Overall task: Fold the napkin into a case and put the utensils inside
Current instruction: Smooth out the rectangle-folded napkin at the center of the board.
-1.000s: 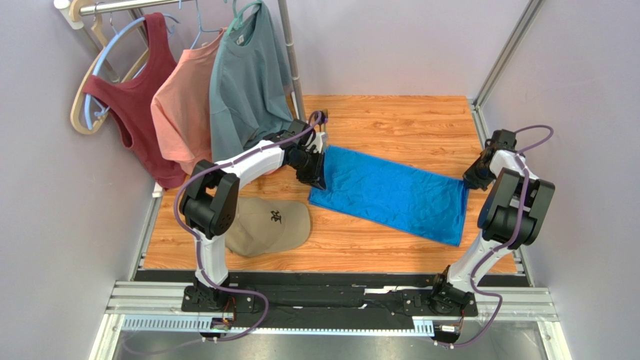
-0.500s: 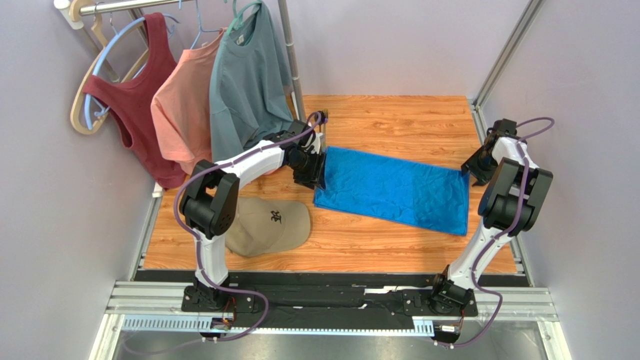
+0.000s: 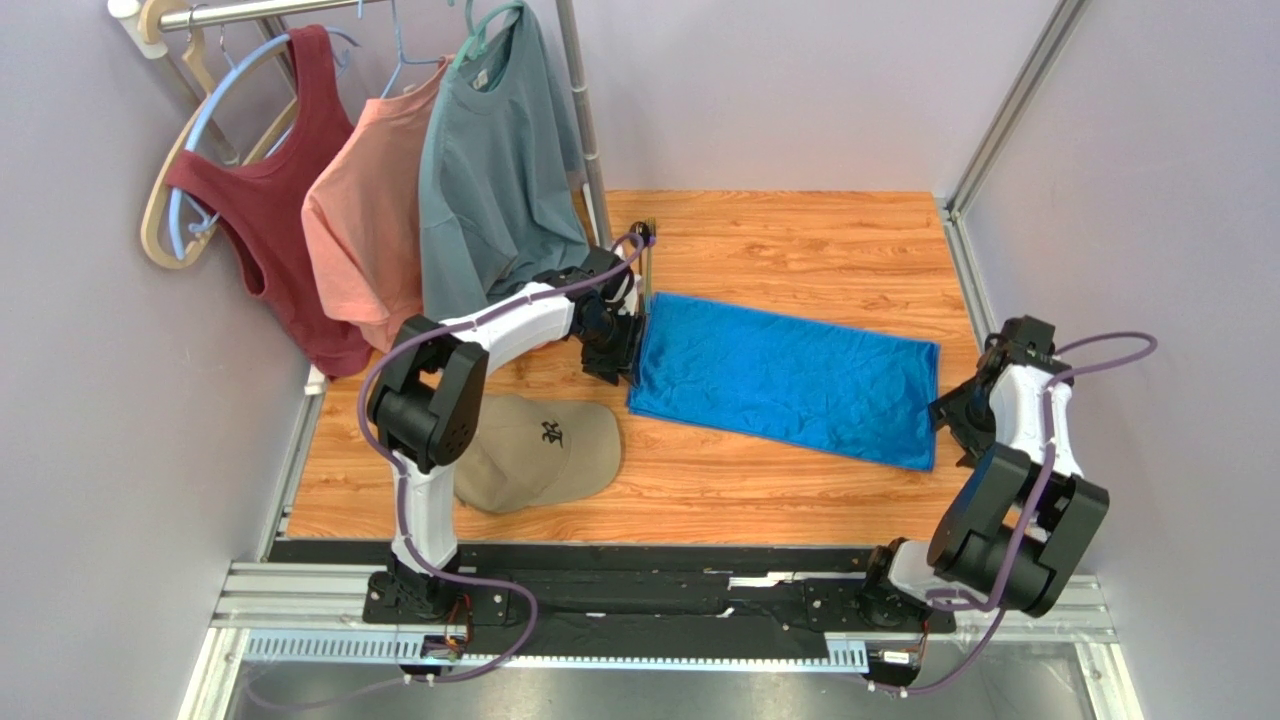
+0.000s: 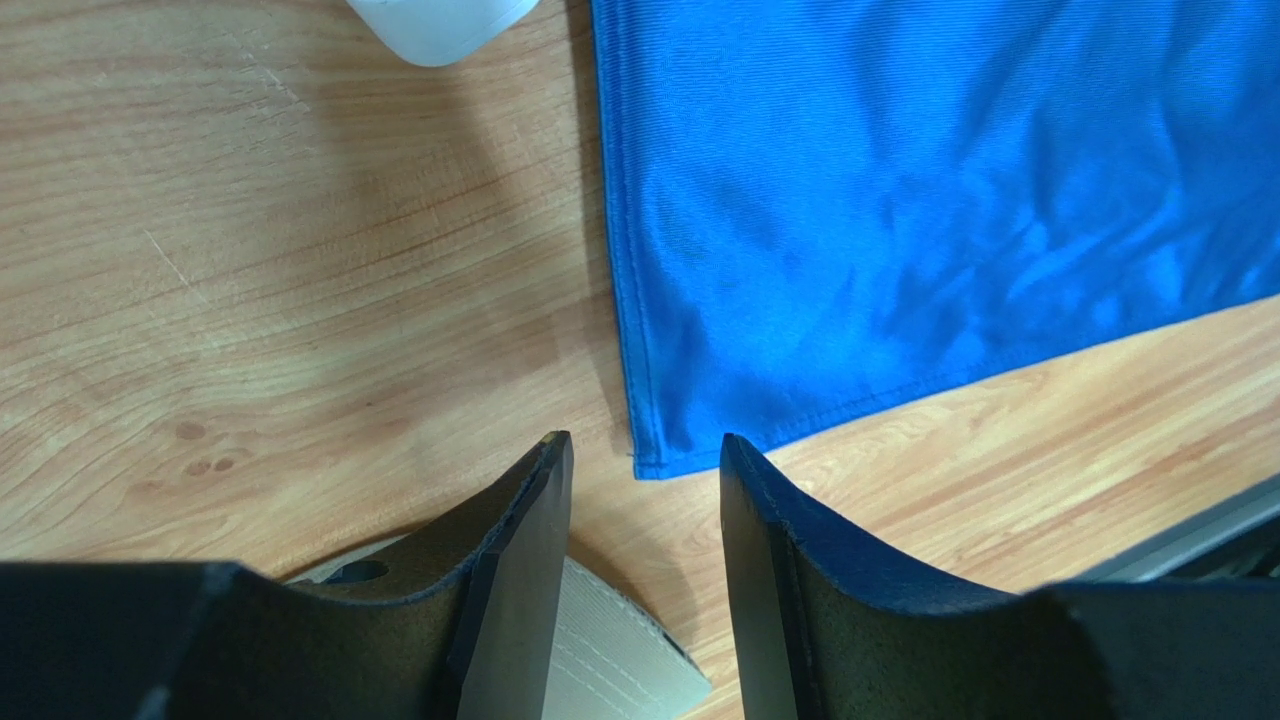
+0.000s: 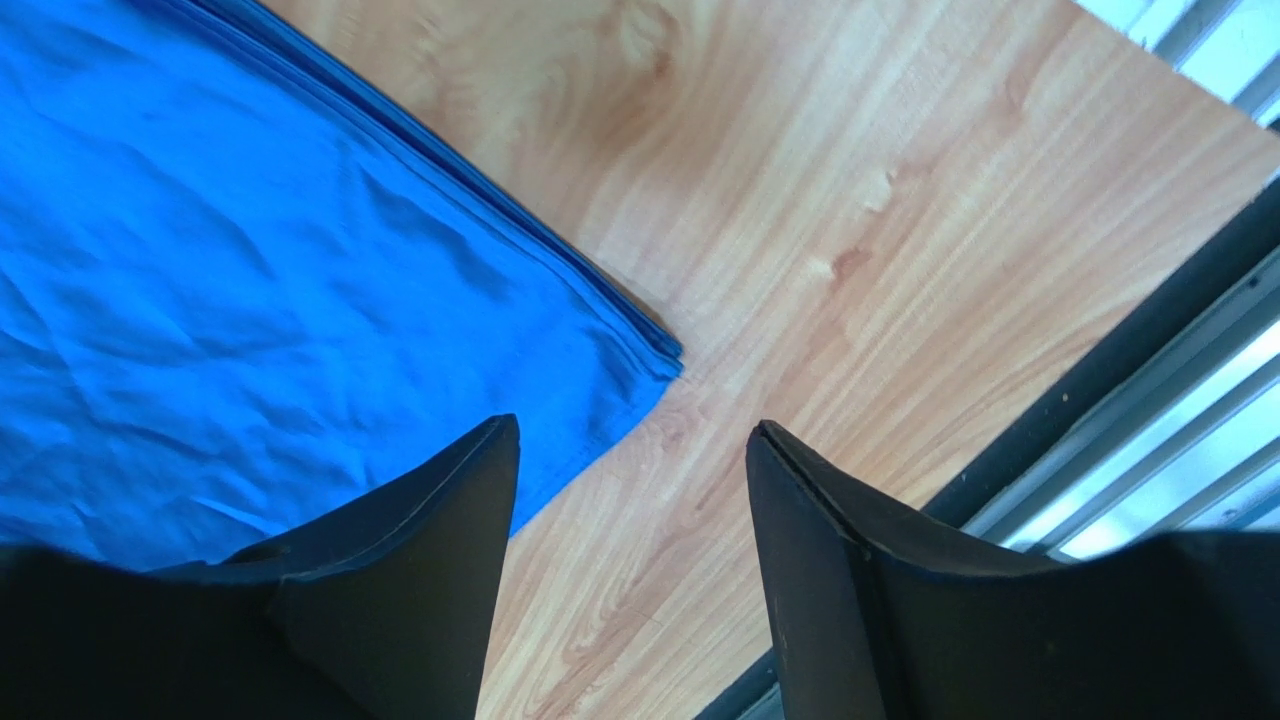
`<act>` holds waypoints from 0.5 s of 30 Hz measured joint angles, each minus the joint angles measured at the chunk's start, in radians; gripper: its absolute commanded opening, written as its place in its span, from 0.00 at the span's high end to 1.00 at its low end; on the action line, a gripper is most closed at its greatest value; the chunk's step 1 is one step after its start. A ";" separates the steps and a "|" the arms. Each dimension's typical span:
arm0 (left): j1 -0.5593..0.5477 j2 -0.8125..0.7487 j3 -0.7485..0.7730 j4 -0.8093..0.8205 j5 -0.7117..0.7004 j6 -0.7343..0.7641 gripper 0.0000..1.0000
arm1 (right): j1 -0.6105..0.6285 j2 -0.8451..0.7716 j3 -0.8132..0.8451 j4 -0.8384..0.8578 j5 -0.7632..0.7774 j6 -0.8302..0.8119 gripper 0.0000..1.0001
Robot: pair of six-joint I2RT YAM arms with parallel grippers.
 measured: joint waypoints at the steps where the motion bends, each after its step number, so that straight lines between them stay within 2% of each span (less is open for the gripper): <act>1: -0.002 0.005 -0.001 0.000 -0.004 -0.001 0.51 | -0.006 -0.014 -0.018 0.000 -0.004 0.006 0.41; 9: -0.034 0.038 -0.031 0.005 -0.028 -0.023 0.55 | -0.016 -0.116 -0.102 0.003 -0.048 0.033 0.44; 15: -0.039 0.038 -0.037 0.017 -0.029 -0.034 0.62 | -0.016 -0.165 -0.159 -0.002 -0.042 0.042 0.44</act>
